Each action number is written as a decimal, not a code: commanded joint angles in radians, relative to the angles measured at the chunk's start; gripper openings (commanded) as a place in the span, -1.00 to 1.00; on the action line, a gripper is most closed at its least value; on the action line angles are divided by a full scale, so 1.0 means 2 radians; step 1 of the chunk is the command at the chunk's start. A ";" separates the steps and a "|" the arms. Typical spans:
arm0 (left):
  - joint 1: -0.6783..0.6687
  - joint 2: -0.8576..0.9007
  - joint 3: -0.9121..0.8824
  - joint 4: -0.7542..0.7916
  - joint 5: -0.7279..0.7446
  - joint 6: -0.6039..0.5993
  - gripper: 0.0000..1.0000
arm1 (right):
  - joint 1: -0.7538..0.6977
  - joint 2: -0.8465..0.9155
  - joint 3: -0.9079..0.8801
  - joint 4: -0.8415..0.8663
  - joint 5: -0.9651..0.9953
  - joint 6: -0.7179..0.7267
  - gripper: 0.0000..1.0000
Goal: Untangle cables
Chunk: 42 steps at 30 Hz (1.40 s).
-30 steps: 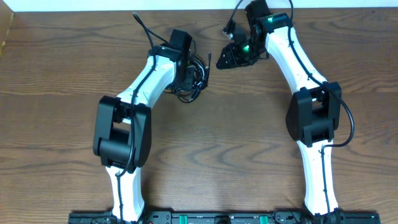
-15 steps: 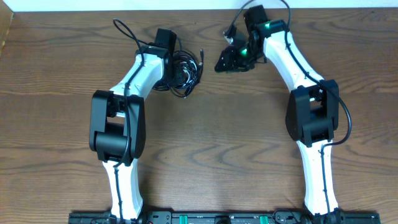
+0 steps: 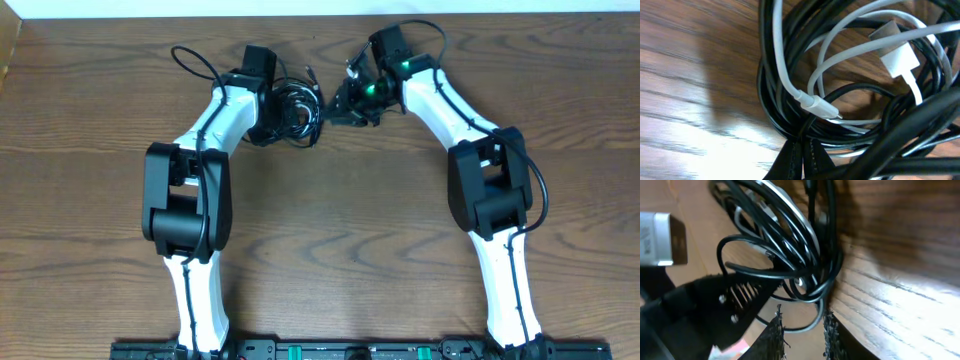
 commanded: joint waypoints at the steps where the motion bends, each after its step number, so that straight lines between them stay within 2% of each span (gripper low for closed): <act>1: -0.019 0.031 -0.018 0.000 0.040 -0.019 -0.85 | 0.007 0.002 -0.003 0.001 0.048 0.070 -0.50; 8: -0.035 0.031 -0.019 0.019 0.040 -0.013 -0.85 | 0.011 0.002 -0.003 0.011 0.135 0.078 -0.60; 17: -0.038 0.031 -0.019 0.021 0.040 0.010 -0.85 | 0.017 0.003 -0.003 0.022 0.186 0.077 -0.62; 23: -0.038 0.031 -0.019 0.021 0.040 0.011 -0.85 | 0.024 0.006 -0.003 0.024 0.208 0.078 -0.83; 33: -0.038 0.031 -0.019 0.021 0.040 0.012 -0.85 | 0.026 0.022 -0.003 0.047 0.217 0.077 -0.76; 35: -0.038 0.031 -0.019 0.021 0.040 0.014 -0.85 | 0.026 0.022 -0.003 0.057 0.219 0.071 -0.67; 42: -0.038 0.031 -0.019 0.021 0.040 0.014 -0.85 | 0.027 0.022 -0.006 0.055 0.220 0.068 -0.65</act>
